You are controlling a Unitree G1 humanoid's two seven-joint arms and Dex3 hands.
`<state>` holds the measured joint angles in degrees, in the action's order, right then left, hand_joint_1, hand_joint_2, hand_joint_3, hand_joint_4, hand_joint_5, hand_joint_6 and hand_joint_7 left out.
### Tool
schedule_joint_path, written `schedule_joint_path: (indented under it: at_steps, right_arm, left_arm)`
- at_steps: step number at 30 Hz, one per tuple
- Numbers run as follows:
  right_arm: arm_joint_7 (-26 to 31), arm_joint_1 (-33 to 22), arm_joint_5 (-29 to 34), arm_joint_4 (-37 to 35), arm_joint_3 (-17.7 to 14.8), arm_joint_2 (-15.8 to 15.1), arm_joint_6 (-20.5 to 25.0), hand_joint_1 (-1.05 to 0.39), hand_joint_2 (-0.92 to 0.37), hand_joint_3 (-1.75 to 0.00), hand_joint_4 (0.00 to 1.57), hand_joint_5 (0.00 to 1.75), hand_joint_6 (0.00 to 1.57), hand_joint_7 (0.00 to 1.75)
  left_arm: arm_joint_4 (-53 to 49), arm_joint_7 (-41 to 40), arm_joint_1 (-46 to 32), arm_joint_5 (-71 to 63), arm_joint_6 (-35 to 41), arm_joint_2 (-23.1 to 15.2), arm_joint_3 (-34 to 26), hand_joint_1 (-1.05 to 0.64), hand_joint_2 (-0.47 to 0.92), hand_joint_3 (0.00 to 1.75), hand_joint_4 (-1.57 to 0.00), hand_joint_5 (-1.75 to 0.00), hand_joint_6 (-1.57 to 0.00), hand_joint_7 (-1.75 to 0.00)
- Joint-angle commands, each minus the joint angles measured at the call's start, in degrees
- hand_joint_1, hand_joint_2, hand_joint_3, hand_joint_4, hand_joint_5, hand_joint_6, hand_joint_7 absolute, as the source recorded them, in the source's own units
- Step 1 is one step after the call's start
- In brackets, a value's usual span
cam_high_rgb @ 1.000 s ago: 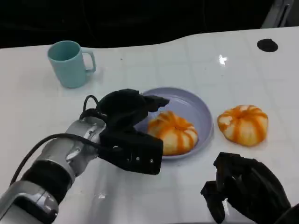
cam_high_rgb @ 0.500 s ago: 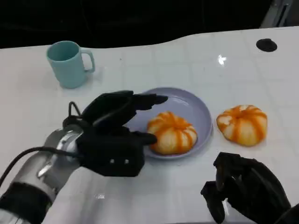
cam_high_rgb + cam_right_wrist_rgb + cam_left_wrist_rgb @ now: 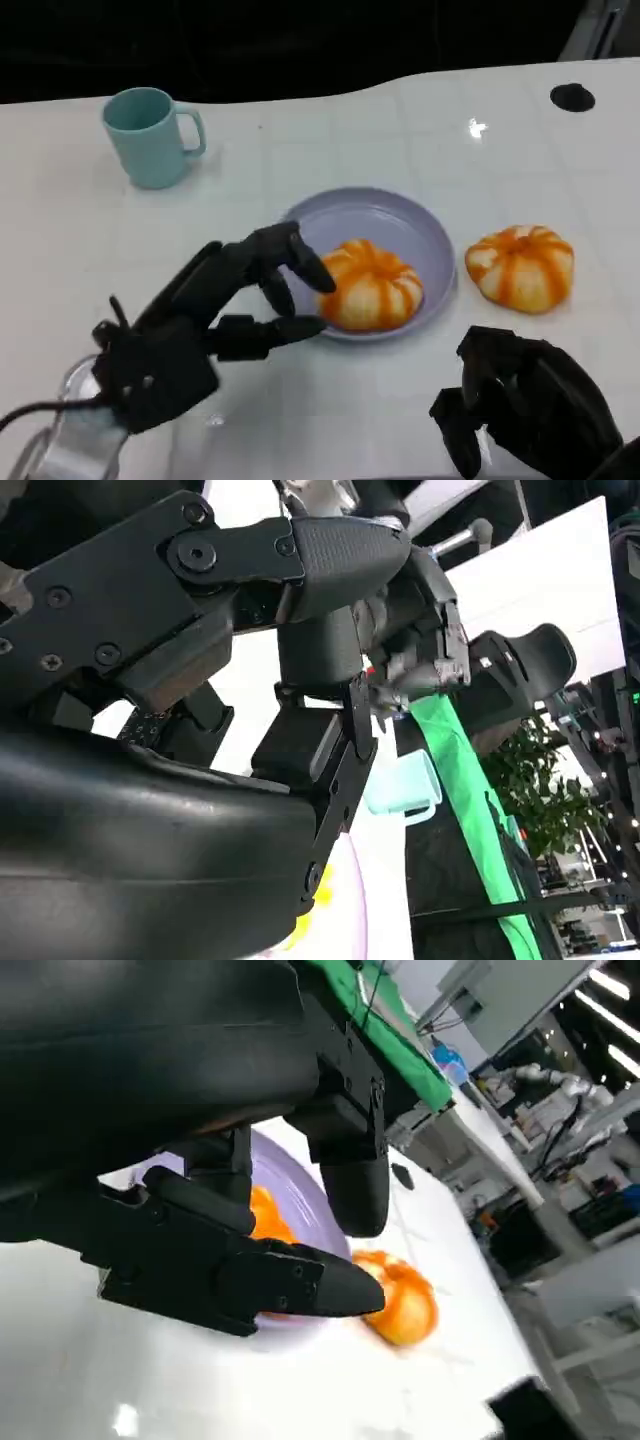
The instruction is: Grasp the bread from the table and place it into the plate.
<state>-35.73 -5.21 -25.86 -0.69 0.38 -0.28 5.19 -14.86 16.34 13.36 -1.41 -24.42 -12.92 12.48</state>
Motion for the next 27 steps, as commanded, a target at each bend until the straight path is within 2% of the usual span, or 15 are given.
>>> schedule_joint_path:
  at_steps: [1,7,13,20,27]
  right_arm:
    - [0.40,-0.33,-0.35,0.85,-0.27,-0.68,0.19,-0.94,-0.65,-0.55,1.24,1.58,1.07,1.47]
    - [0.37,-0.36,-0.42,1.07,-0.26,-0.87,0.24,-0.94,-0.66,-0.54,1.24,1.58,1.08,1.46]
    - [0.11,-0.18,-1.40,1.13,-0.66,-1.12,1.37,-0.93,-0.66,-0.53,1.24,1.57,1.08,1.45]
    - [-0.17,-0.29,-1.19,1.13,-0.82,-1.60,0.61,-0.94,-0.67,-0.51,1.23,1.58,1.07,1.45]
    - [0.00,-0.42,-0.77,1.15,-0.83,-1.37,-0.74,-0.95,-0.70,-0.50,1.24,1.60,1.06,1.49]
  left_arm:
    - [6.98,1.73,-6.45,5.41,4.12,1.41,-2.02,-0.61,0.92,0.35,-0.66,-1.75,-0.44,-1.74]
    - [16.80,3.63,-14.76,13.98,13.45,3.91,-2.64,-0.58,0.92,0.37,-0.75,-1.75,-0.55,-1.75]
    - [22.34,4.35,-21.22,21.20,21.98,6.35,-3.17,-0.57,0.92,0.42,-0.79,-1.75,-0.58,-1.75]
    - [25.43,5.05,-25.78,25.77,26.35,8.82,-3.98,-0.60,0.92,0.44,-0.84,-1.75,-0.62,-1.75]
    - [25.73,6.05,-26.99,28.90,29.82,9.99,-5.00,-0.58,0.92,0.44,-0.91,-1.75,-0.68,-1.75]
